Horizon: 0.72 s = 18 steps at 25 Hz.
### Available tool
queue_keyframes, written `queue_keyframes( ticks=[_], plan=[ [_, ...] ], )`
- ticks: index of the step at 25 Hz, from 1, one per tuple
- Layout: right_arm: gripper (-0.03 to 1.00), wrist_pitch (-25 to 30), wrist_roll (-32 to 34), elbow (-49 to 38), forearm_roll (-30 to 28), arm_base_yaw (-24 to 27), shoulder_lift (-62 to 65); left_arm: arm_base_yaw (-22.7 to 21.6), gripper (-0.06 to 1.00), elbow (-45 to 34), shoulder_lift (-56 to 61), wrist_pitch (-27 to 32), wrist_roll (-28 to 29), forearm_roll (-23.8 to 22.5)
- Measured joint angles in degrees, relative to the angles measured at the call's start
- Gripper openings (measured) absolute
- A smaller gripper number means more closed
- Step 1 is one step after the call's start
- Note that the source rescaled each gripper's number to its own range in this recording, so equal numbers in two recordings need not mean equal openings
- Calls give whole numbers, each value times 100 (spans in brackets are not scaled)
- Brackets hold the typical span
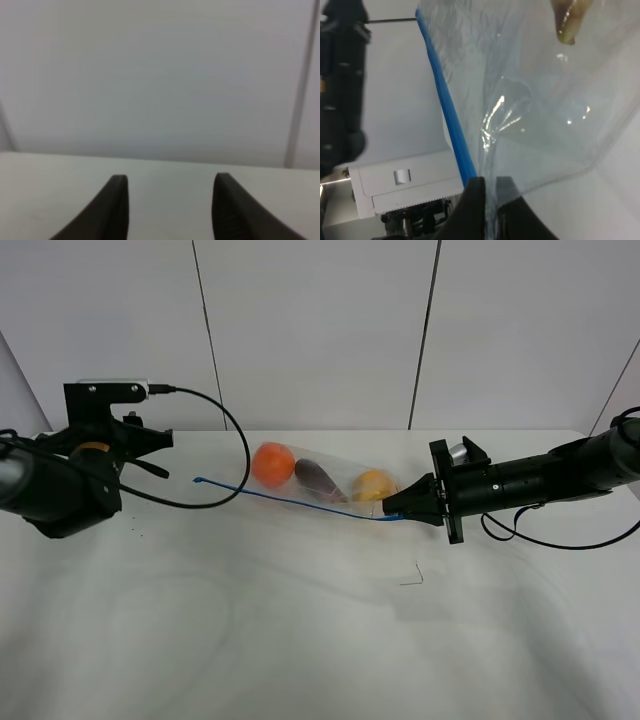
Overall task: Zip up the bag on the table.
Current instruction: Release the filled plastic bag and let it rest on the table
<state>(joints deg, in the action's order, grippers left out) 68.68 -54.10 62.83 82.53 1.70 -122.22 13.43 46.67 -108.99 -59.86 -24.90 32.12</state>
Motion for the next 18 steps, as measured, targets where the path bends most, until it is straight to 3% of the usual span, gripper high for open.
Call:
queue_keyframes(
  ticks=[5, 8, 14, 15, 18],
  plan=[
    [0, 0, 0, 0, 0, 0, 0, -236, 49, 585, 685, 2911, -600, -5],
    [0, 0, 0, 0, 0, 0, 0, -378, 49, 771, 1009, 4271, -957, -5],
    [0, 0, 0, 0, 0, 0, 0, -403, 51, 816, 1450, 5237, -1416, -11],
    [0, 0, 0, 0, 0, 0, 0, -403, 54, 816, 1484, 5339, -1394, -11],
    [0, 0, 0, 0, 0, 0, 0, -403, 80, 816, 1540, 5767, -1155, -11]
  ],
)
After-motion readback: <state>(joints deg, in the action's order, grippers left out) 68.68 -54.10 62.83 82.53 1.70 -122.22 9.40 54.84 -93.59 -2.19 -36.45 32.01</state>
